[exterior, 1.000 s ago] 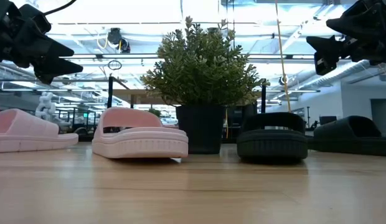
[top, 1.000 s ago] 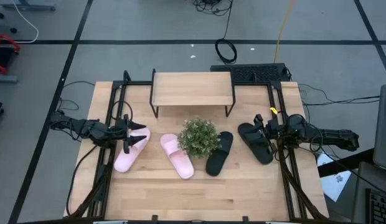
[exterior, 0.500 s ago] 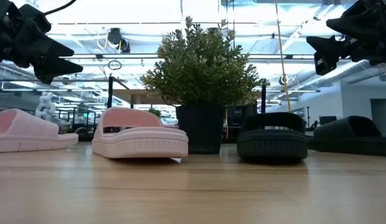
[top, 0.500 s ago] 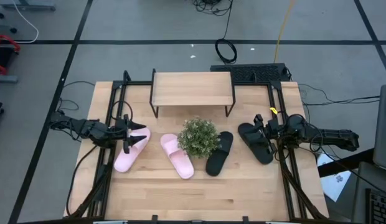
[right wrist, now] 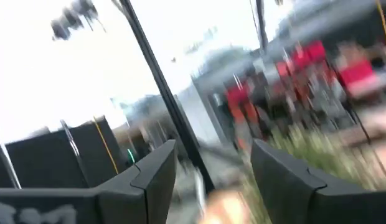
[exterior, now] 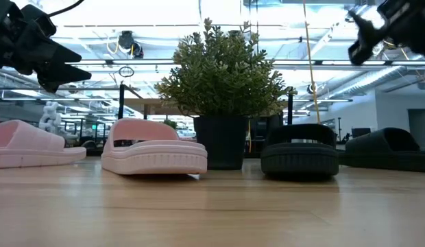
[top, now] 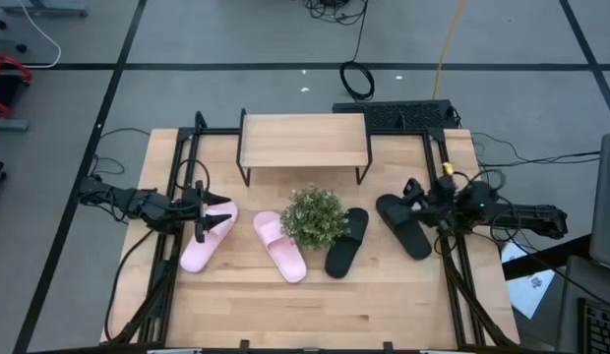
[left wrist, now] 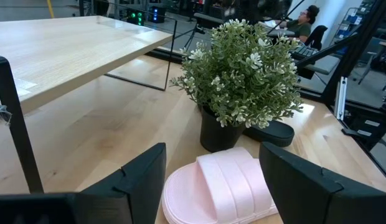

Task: Pick and place slides into the shelf
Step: Put the left pink slides on the shelf

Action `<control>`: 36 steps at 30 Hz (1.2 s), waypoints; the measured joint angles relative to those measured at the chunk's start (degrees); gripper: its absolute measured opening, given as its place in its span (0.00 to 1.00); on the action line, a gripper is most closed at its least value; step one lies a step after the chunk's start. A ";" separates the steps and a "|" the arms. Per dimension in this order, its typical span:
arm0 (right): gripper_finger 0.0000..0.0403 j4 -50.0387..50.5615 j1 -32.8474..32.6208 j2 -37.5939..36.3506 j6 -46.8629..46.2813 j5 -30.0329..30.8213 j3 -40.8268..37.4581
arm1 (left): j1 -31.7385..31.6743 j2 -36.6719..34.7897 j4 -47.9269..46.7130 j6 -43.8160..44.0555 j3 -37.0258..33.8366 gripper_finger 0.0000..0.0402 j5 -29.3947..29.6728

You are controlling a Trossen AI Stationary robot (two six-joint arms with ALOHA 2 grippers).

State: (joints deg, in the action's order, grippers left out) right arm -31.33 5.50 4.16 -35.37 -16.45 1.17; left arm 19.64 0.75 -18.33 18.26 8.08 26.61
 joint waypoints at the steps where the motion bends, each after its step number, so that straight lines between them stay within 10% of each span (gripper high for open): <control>1: 0.49 -4.02 0.00 0.00 -1.39 1.45 0.00 | 0.00 -0.01 -0.01 0.00 0.00 0.64 0.01; 11: 0.49 -40.50 0.00 0.00 14.18 9.12 2.08 | 0.00 -0.01 0.05 -0.01 -0.01 0.64 0.01; 22: 0.49 -35.32 0.00 8.90 28.18 9.25 15.92 | 0.00 0.00 6.65 -0.33 -0.02 0.64 0.50; 30: 0.49 -32.76 0.00 17.62 29.00 8.94 26.56 | 0.00 -0.01 38.36 -1.18 -0.01 0.64 1.75; 36: 0.49 -24.54 0.00 20.00 29.00 8.83 31.33 | 0.00 0.00 56.92 -7.80 0.00 0.64 -10.84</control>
State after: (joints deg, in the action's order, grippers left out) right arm -55.87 5.50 24.16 -6.37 -7.62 32.50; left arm 19.64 0.75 38.60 10.46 8.08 15.77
